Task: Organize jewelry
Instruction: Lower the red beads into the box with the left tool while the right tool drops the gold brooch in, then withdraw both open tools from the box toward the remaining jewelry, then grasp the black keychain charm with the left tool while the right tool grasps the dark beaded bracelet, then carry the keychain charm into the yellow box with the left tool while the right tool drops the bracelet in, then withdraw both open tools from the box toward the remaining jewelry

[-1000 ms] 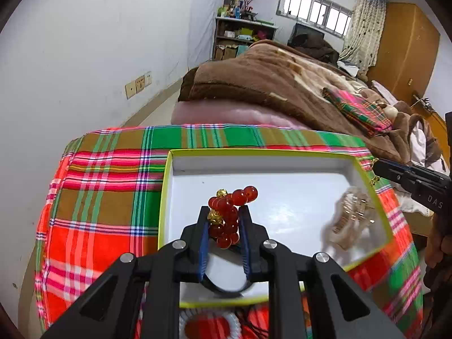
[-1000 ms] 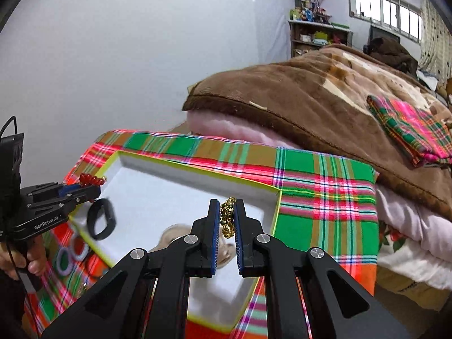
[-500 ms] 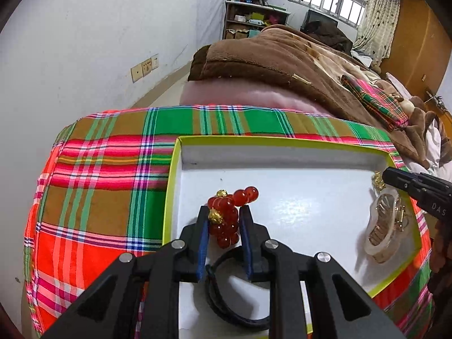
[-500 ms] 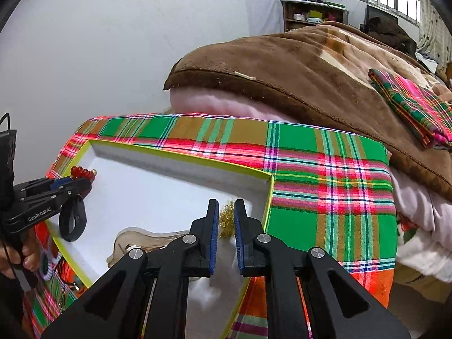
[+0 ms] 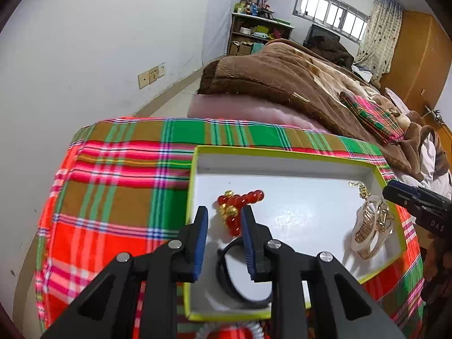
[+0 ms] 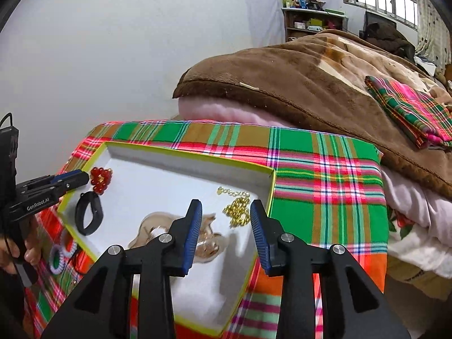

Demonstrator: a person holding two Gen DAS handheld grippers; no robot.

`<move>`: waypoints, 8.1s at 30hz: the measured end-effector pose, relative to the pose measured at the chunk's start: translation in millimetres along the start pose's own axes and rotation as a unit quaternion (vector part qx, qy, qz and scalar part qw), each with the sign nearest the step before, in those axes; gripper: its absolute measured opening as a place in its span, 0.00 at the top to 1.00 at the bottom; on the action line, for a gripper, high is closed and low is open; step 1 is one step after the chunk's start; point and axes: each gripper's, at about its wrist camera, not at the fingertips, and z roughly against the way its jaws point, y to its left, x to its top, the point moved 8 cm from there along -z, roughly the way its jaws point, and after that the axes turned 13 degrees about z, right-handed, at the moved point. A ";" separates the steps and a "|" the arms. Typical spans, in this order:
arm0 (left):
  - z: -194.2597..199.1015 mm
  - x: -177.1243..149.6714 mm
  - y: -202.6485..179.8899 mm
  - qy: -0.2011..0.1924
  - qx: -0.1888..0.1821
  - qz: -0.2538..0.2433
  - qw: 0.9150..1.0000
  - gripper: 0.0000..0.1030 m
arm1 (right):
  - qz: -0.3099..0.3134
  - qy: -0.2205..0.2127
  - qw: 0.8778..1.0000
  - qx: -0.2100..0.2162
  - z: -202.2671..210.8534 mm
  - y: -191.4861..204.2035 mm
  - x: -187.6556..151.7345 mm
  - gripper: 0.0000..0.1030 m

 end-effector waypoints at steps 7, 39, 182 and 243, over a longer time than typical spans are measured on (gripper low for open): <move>30.3 -10.0 4.9 -0.014 0.001 0.003 1.000 0.76 | 0.006 -0.018 1.000 -0.004 35.7 15.2 -7.2 0.64; 164.4 -126.7 2.3 -0.054 -0.017 0.010 0.998 0.76 | 0.039 -0.052 0.998 -0.004 163.5 116.0 -98.8 0.64; 123.3 -83.4 -42.7 -0.058 -0.074 -0.031 0.995 0.84 | -0.018 -0.046 0.999 -0.008 107.8 65.4 -67.0 0.94; 87.1 -76.7 -40.1 -0.017 -0.059 -0.030 0.998 0.63 | -0.002 -0.025 1.000 0.000 104.8 80.5 -77.3 0.72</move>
